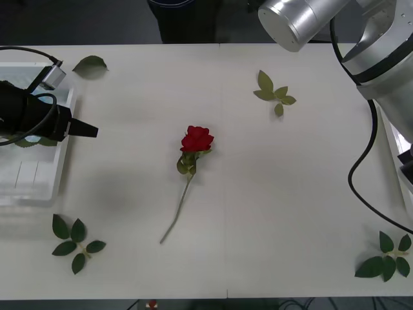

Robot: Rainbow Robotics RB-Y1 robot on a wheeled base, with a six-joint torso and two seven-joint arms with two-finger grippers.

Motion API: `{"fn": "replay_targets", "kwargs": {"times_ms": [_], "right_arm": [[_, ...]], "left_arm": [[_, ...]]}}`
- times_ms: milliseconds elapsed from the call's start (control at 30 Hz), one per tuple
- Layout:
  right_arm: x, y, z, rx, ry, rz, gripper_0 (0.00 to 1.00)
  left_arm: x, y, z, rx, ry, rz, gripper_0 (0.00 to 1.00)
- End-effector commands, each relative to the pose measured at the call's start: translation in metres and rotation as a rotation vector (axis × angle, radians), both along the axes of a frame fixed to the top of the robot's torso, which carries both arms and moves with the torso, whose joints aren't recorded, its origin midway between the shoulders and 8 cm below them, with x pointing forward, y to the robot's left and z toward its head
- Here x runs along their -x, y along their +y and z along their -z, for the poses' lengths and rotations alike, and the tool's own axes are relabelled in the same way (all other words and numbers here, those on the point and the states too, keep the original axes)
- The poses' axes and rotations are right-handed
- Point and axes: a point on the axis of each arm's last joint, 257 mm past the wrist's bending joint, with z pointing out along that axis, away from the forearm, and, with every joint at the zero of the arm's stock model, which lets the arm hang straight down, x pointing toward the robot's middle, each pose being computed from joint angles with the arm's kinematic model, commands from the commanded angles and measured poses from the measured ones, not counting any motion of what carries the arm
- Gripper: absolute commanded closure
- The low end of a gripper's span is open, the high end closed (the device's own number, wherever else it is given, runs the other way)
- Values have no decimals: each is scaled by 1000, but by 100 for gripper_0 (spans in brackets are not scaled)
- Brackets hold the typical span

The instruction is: Place the red flowers into the right box and the blue flowers into the left box. If a person shows an open palm, hand one flower to the person first, then continue sorting.

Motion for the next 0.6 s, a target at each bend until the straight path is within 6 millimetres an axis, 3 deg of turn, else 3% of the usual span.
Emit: {"fn": "replay_targets", "kwargs": {"times_ms": [33, 200, 300, 400, 600], "right_arm": [[12, -10, -23, -37, 13, -28, 0], [34, -28, -23, -43, 128, -68, 0], [59, -36, -12, -11, 225, -124, 0], [82, -45, 7, 63, 313, -177, 0], [132, -81, 62, 354, 433, -310, 0]], "left_arm": [[-2, 5, -11, -20, -46, 15, 0], [-2, 6, -11, -18, -46, 14, 0], [-2, 5, -11, -19, -44, 16, 0], [-2, 6, -11, -18, -44, 15, 0], [-2, 5, -11, -17, -46, 17, 0]]}}
